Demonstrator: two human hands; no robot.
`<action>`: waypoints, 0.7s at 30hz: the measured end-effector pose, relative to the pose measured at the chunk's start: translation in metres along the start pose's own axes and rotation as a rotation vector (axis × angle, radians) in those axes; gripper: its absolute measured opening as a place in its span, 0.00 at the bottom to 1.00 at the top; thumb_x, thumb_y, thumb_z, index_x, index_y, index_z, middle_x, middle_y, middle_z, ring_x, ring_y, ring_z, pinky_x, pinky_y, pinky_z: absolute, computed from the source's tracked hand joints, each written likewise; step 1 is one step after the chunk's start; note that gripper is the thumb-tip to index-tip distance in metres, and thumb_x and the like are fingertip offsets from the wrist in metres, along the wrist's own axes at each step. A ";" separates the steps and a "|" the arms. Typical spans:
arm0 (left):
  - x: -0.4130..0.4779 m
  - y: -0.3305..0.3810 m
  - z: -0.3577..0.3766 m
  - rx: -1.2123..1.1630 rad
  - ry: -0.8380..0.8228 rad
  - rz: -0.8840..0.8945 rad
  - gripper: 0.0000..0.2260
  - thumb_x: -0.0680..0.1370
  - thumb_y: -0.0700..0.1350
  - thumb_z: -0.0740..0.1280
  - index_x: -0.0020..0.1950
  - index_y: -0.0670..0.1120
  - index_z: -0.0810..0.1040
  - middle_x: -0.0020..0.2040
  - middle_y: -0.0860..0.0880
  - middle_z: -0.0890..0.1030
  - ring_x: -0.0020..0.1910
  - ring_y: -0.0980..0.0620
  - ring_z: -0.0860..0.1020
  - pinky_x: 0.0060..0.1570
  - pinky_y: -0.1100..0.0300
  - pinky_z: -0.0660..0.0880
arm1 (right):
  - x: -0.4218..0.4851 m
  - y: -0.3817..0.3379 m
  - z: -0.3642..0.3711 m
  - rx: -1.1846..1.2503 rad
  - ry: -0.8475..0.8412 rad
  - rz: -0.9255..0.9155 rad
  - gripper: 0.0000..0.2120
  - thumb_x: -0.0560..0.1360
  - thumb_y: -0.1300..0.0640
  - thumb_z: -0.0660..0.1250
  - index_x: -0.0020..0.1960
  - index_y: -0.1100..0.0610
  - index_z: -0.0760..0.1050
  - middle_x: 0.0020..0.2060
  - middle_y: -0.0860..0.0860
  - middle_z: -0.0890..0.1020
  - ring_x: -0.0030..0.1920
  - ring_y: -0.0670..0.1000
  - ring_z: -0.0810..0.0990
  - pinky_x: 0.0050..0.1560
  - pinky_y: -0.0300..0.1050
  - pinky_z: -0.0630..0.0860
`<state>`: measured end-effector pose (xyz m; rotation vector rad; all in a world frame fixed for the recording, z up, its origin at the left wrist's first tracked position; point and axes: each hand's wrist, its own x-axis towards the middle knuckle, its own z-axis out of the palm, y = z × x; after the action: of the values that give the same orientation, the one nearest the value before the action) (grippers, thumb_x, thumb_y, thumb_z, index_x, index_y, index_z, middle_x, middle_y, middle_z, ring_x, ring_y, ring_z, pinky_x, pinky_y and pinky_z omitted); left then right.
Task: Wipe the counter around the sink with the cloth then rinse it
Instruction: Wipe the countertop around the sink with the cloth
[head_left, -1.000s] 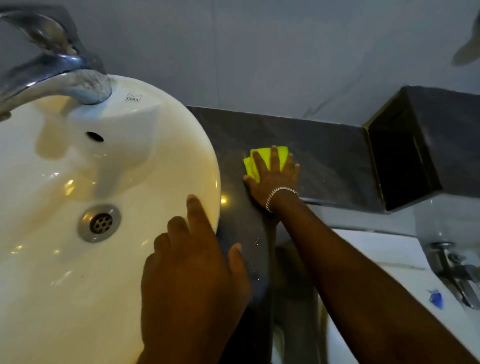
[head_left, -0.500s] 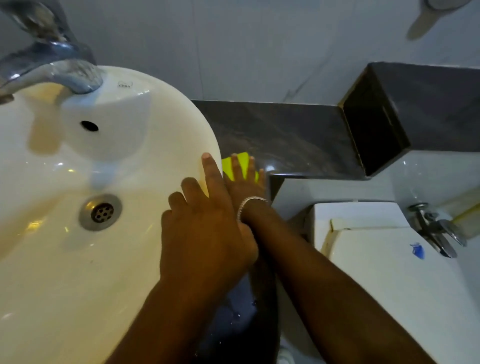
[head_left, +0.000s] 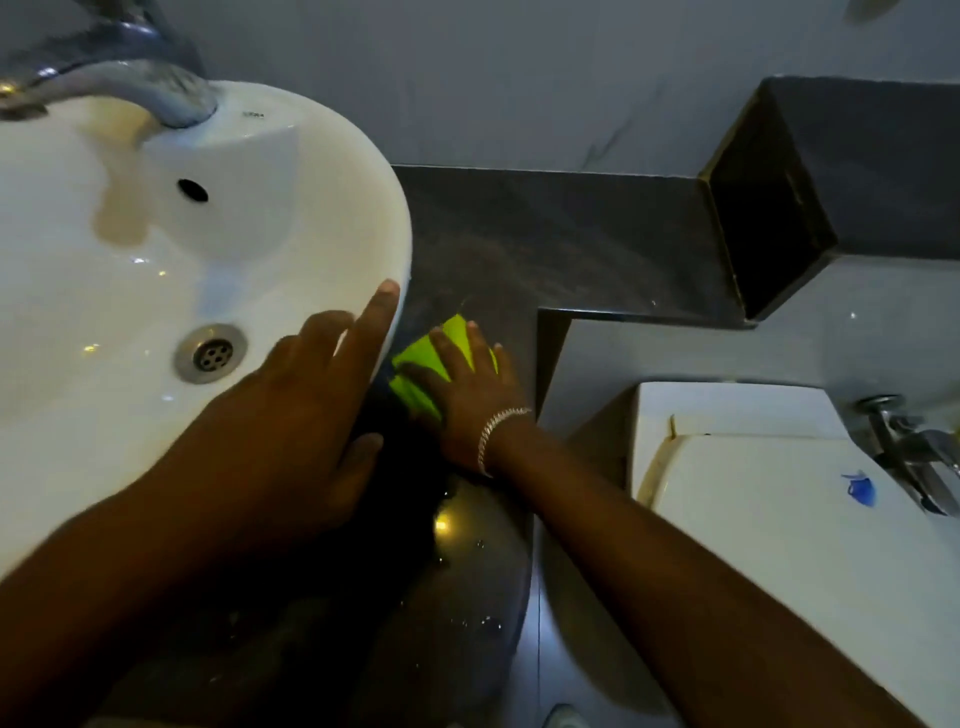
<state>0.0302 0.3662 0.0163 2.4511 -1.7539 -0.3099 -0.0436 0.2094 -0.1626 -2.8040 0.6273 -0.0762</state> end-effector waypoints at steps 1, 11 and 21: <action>-0.010 0.000 -0.001 0.025 -0.007 0.000 0.45 0.71 0.52 0.70 0.78 0.53 0.44 0.68 0.43 0.68 0.54 0.42 0.76 0.38 0.56 0.74 | -0.021 -0.001 0.001 -0.009 0.016 -0.052 0.26 0.76 0.41 0.56 0.73 0.39 0.59 0.78 0.53 0.53 0.77 0.66 0.44 0.72 0.68 0.48; -0.044 0.002 -0.002 0.086 0.129 -0.191 0.44 0.66 0.61 0.73 0.76 0.56 0.55 0.67 0.44 0.74 0.60 0.40 0.76 0.51 0.45 0.76 | -0.020 0.006 -0.006 -0.056 -0.071 0.113 0.29 0.75 0.35 0.51 0.75 0.38 0.52 0.79 0.53 0.50 0.76 0.67 0.43 0.72 0.70 0.46; -0.050 0.003 0.005 0.339 0.182 -0.105 0.37 0.69 0.60 0.67 0.73 0.43 0.63 0.55 0.38 0.79 0.45 0.37 0.80 0.35 0.51 0.75 | -0.065 -0.007 -0.002 0.005 -0.020 0.231 0.31 0.74 0.31 0.46 0.75 0.38 0.52 0.79 0.52 0.50 0.77 0.64 0.43 0.72 0.68 0.46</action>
<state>0.0107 0.4129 0.0170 2.6994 -1.7236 0.2161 -0.0998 0.2425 -0.1586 -2.7021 0.9383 -0.0048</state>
